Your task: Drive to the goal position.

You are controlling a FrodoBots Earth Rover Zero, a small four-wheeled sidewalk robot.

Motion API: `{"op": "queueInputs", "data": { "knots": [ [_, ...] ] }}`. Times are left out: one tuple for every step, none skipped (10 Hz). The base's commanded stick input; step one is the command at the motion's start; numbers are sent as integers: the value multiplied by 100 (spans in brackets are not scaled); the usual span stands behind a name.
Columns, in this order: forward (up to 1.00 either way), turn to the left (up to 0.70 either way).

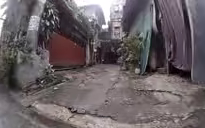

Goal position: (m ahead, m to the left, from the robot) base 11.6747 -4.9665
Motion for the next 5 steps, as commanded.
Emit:
{"op": "queueInputs", "data": {
  "knots": [
    [70,0],
    [70,0],
    [70,0],
    [70,0],
    [70,0]
  ]
}}
